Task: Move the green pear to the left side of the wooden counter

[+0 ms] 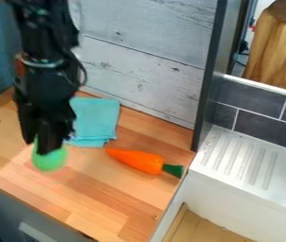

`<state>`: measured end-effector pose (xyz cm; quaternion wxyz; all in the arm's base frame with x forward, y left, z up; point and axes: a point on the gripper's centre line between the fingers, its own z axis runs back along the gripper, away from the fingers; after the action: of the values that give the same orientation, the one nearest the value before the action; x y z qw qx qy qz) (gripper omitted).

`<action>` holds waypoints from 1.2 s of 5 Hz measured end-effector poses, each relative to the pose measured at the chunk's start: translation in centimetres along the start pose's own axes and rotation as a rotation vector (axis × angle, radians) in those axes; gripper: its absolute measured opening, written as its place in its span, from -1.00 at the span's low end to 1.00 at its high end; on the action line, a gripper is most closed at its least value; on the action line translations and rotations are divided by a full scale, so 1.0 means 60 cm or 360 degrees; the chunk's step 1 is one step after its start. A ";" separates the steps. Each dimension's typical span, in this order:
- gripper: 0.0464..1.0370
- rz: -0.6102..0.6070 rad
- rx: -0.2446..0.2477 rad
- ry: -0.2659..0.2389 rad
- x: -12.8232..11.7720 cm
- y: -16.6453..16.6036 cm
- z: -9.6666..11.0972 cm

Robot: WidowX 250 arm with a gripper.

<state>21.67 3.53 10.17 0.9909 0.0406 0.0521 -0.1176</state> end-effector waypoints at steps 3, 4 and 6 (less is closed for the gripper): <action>-0.20 0.0414 -0.0042 0.0098 -0.071 0.180 -0.048; -0.20 0.0491 -0.0080 0.0083 -0.069 0.218 -0.072; -0.20 0.0579 -0.0133 -0.0066 -0.038 0.249 -0.105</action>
<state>22.42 19.09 5.21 0.9975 0.0057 0.0282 0.0650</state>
